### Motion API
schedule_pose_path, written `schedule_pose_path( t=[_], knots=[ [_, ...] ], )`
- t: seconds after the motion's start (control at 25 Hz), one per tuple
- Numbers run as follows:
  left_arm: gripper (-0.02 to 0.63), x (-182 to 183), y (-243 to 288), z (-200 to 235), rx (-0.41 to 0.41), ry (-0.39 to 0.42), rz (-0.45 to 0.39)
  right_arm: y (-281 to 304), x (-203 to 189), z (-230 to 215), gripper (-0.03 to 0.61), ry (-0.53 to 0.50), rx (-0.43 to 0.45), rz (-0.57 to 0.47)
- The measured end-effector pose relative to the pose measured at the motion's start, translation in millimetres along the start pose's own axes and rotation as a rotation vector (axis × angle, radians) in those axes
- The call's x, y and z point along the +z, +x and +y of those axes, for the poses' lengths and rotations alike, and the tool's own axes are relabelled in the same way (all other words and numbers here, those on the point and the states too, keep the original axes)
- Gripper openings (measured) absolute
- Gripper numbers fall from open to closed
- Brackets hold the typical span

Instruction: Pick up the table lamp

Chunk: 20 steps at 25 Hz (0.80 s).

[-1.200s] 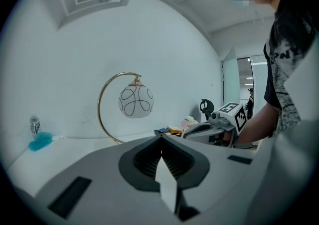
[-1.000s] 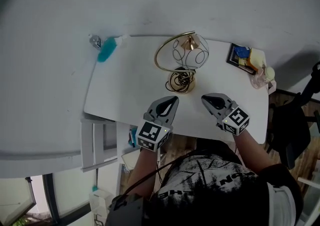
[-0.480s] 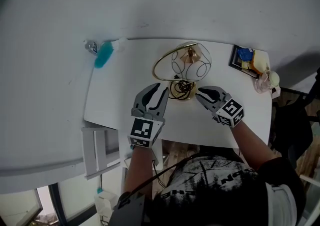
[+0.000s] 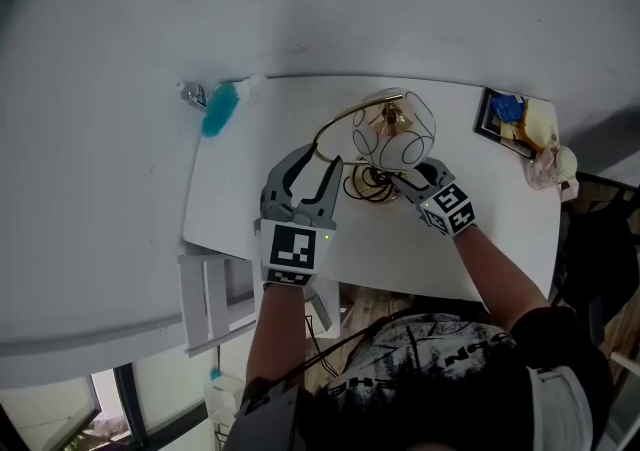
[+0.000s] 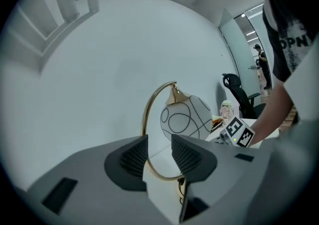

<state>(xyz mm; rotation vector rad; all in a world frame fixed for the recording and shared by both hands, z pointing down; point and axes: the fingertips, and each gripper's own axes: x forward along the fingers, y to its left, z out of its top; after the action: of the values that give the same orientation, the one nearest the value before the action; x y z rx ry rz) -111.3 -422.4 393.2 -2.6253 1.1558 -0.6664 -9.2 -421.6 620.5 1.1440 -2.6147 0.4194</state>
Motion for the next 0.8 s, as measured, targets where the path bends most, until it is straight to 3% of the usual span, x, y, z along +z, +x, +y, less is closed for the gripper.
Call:
schedule_pose_path(
  t=[0.52,0.8],
  knots=[
    [0.146,8,-3,5,0.015,0.003,-0.010,36,-10,-19,0.187,0.042,0.000,0.020],
    [0.149,10,8,19,0.034,0.034,0.024,37,-17,-21,0.187,0.056,0.001,0.032]
  ],
)
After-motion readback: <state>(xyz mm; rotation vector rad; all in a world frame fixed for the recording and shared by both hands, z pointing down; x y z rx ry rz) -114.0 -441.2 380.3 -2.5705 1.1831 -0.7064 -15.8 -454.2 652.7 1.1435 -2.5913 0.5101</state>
